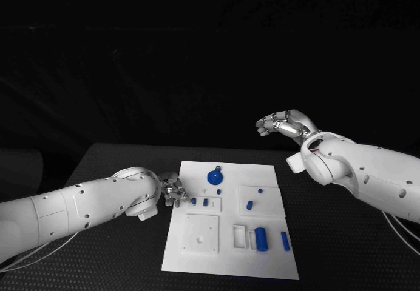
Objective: Assemble the parts on the task board
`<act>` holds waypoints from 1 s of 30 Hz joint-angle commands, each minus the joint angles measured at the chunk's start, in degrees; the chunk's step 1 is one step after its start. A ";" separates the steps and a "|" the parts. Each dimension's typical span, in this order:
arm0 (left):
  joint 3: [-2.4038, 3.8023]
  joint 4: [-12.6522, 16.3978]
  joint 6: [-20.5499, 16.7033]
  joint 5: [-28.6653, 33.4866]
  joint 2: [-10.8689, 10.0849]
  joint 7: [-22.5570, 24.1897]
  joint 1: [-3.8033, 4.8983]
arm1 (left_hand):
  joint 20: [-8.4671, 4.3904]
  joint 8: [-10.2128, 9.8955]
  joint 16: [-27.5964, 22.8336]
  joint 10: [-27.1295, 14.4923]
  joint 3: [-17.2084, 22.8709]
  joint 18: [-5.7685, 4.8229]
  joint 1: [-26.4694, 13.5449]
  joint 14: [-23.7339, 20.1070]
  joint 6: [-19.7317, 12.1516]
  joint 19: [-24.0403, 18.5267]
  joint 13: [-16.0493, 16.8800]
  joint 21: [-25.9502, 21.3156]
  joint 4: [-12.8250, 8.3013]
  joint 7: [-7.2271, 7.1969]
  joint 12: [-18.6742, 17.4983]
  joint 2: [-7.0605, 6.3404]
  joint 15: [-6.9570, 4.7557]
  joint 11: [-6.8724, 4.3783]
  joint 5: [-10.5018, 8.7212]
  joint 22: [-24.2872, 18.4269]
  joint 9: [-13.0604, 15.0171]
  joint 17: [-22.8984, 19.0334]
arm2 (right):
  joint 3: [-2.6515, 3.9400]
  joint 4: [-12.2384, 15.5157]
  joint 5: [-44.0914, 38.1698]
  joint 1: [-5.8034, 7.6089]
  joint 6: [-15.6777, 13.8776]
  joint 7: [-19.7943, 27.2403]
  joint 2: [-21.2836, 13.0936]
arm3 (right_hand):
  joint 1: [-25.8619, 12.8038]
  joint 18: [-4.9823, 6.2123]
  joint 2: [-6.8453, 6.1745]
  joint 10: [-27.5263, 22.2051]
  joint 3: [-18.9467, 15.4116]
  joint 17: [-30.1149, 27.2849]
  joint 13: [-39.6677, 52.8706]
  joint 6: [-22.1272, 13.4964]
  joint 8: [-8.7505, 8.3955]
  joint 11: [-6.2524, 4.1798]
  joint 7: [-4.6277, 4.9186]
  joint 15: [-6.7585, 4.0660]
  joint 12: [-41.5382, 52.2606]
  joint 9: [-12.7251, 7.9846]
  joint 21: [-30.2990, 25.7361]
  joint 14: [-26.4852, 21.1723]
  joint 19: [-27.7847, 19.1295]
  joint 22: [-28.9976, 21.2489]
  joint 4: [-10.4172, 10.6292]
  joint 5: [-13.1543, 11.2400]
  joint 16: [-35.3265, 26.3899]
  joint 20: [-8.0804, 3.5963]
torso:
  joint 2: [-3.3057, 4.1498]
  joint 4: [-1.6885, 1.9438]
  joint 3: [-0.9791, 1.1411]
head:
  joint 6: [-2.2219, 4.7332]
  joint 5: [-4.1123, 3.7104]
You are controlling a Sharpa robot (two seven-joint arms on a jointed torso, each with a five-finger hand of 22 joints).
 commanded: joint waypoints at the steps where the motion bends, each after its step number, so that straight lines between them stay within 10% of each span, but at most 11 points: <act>1: 0.15 0.11 -0.77 2.55 -0.23 -0.83 -0.05 | -4.58 -0.20 -0.18 -0.24 -0.81 -0.28 -0.51 -0.02 -0.33 0.20 0.05 -0.04 -0.06 0.05 -0.27 -1.43 0.28 0.25 -0.24 0.96 -0.12 -0.08 | 0.02 0.10 -0.06 -0.04 0.48 0.34 -0.04 | 0.33 0.46 -0.28 0.31 0.30 -0.08 -0.02 -0.17 0.26 0.01 0.33 0.21 -0.40 -0.10 -0.32 0.00 -0.24 0.06 0.17 0.30 -0.03 -0.06 | -0.02 0.02 -0.03 | -0.05 0.01; 19: 0.80 1.29 -0.57 8.42 -1.81 0.73 -0.04 | -4.63 -0.23 -0.20 -0.20 -1.49 -0.21 -1.67 0.08 -0.14 0.37 0.04 -0.37 1.40 -0.02 -0.24 -1.04 0.21 0.19 0.07 0.82 -0.30 -0.16 | 0.02 0.16 -0.06 -0.06 0.49 0.33 -0.16 | 0.37 0.47 -0.27 0.32 0.34 -0.11 -0.02 -0.19 0.26 0.01 0.34 0.22 -0.44 -0.12 -0.34 -0.01 -0.24 0.09 0.17 0.45 -0.02 -0.05 | 0.00 -0.02 0.00 | -0.02 0.18; 30: 0.68 3.92 -2.40 -3.66 -1.37 0.31 -0.12 | -4.64 0.52 0.12 0.06 -5.80 -0.27 -4.21 0.14 1.58 0.23 0.13 -0.44 1.38 -0.58 -0.06 -2.88 0.16 -0.29 -0.61 0.97 -0.15 -0.04 | 0.02 0.29 -0.05 -0.06 0.47 0.33 -0.34 | 0.37 0.47 -0.27 0.33 0.35 -0.12 -0.02 -0.20 0.26 0.01 0.34 0.22 -0.46 -0.12 -0.35 -0.01 -0.24 0.10 0.18 0.52 -0.02 -0.05 | 0.00 0.00 0.03 | -0.01 0.29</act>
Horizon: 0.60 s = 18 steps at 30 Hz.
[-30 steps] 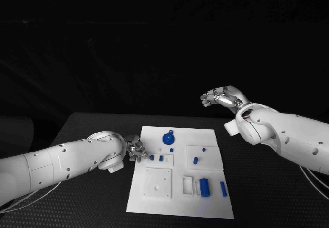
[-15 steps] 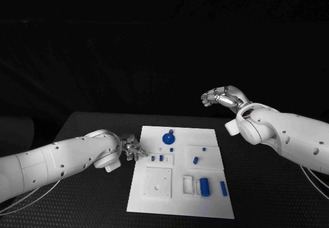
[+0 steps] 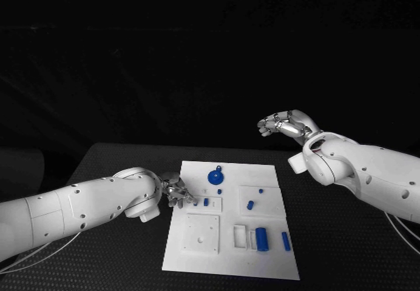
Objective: Assemble the parts on the task board
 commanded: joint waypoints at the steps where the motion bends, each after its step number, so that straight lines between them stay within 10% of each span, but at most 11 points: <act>1: -0.08 0.37 -1.87 -7.09 0.38 -0.01 -0.08 | -4.65 0.27 0.15 0.11 -1.85 -0.24 -2.04 0.17 0.45 0.25 0.09 -0.25 0.70 0.01 -0.05 -1.51 0.15 -0.32 -0.38 0.91 0.09 0.08 | 0.02 0.15 -0.05 -0.03 0.47 0.35 -0.03 | 0.38 0.46 -0.26 0.33 0.20 -0.07 -0.02 -0.19 0.26 0.01 0.34 0.22 -0.24 -0.07 -0.35 -0.01 -0.24 0.07 0.03 0.30 -0.01 -0.04 | 0.00 0.00 0.00 | 0.08 0.10; 18: -0.75 -0.68 -0.65 -11.66 2.17 -1.78 -0.68 | -5.11 1.83 0.56 1.05 -5.00 0.34 -3.78 0.82 3.41 0.75 0.14 -0.43 1.98 -1.12 0.03 0.24 -0.47 -1.31 -0.33 0.74 0.87 0.25 | 0.02 0.19 -0.04 -0.03 0.45 0.34 -0.05 | 0.39 0.46 -0.25 0.35 0.22 -0.09 -0.02 -0.19 0.26 0.01 0.34 0.22 -0.25 -0.08 -0.35 -0.01 -0.24 0.08 0.04 0.35 0.00 -0.04 | 0.00 0.00 -0.03 | -0.08 0.14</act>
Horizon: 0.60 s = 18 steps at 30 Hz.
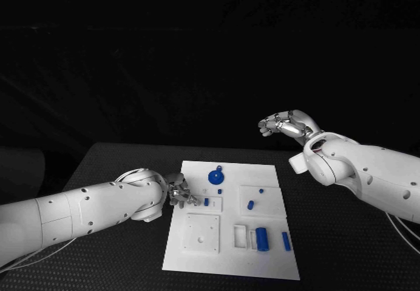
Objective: Assemble the parts on the task board
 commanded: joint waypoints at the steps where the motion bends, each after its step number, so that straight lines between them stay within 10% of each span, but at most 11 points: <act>1: -0.15 -0.25 0.93 -1.48 0.34 -0.50 -0.13 | -4.94 0.41 0.25 0.16 -0.70 0.34 0.04 0.48 0.64 0.31 0.08 -0.21 0.04 -0.05 0.02 0.78 -0.14 -0.43 -0.32 0.75 0.12 0.07 | 0.02 0.11 -0.05 -0.02 0.47 0.35 0.02 | 0.40 0.46 -0.25 0.35 0.22 -0.10 -0.02 -0.19 0.27 0.01 0.34 0.22 -0.26 -0.08 -0.35 -0.01 -0.24 0.10 0.04 0.36 0.00 -0.04 | 0.00 0.03 -0.02 | -0.06 -0.04; 18: -0.28 -1.50 2.08 -1.20 1.76 -0.18 -0.73 | -5.21 0.84 0.54 0.79 -2.84 0.28 1.48 0.71 2.28 0.46 0.12 -0.27 -0.48 -0.58 -0.01 5.26 -0.44 -0.87 -0.25 0.90 0.31 0.27 | 0.02 0.03 -0.04 -0.02 0.52 0.36 0.12 | 0.44 0.47 -0.24 0.38 0.25 -0.12 -0.02 -0.18 0.28 0.01 0.34 0.22 -0.29 -0.09 -0.37 -0.01 -0.23 0.13 0.04 0.41 0.02 -0.03 | -0.01 0.04 -0.01 | -0.22 -0.06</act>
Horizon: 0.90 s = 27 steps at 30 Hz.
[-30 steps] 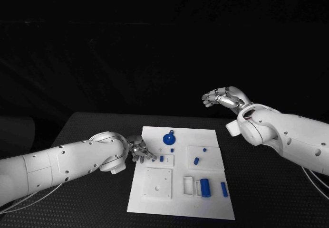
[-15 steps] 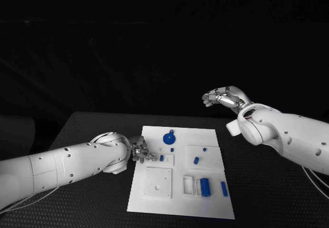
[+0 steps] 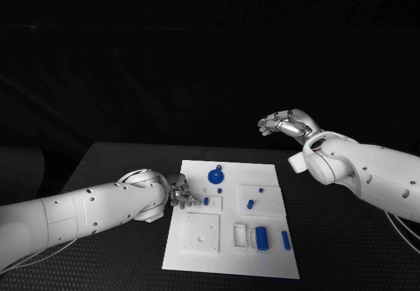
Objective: Assemble the parts on the task board
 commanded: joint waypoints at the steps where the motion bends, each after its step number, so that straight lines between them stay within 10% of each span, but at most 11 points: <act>1: -0.12 -0.18 1.60 -0.14 0.41 0.14 -0.26 | -5.21 -0.38 0.33 0.13 -0.42 0.27 0.01 0.31 0.36 0.48 0.08 -0.28 -0.08 -0.04 -0.01 0.70 -0.03 -0.19 -0.25 0.92 -0.15 0.07 | 0.02 0.06 -0.05 -0.02 0.53 0.36 0.09 | 0.44 0.47 -0.23 0.38 0.26 -0.07 -0.02 -0.18 0.28 0.01 0.34 0.22 -0.29 -0.10 -0.37 -0.01 -0.23 0.08 0.04 0.18 0.02 -0.03 | -0.01 0.02 0.01 | -0.03 0.02; 27: -0.12 -1.33 1.95 1.89 1.61 0.76 -0.89 | -5.26 -0.87 0.25 0.32 -1.58 -0.07 4.63 0.32 0.87 0.50 0.03 -0.51 -4.60 -0.04 -0.33 5.91 0.00 -0.17 -0.19 0.97 -0.43 0.11 | 0.02 -0.09 -0.01 -0.03 0.68 0.37 0.17 | 0.44 0.48 -0.15 0.41 0.29 -0.11 -0.02 -0.19 0.28 0.01 0.35 0.22 -0.35 -0.12 -0.39 -0.02 -0.22 0.12 0.10 0.21 0.04 -0.01 | 0.00 -0.01 0.00 | -0.15 -0.16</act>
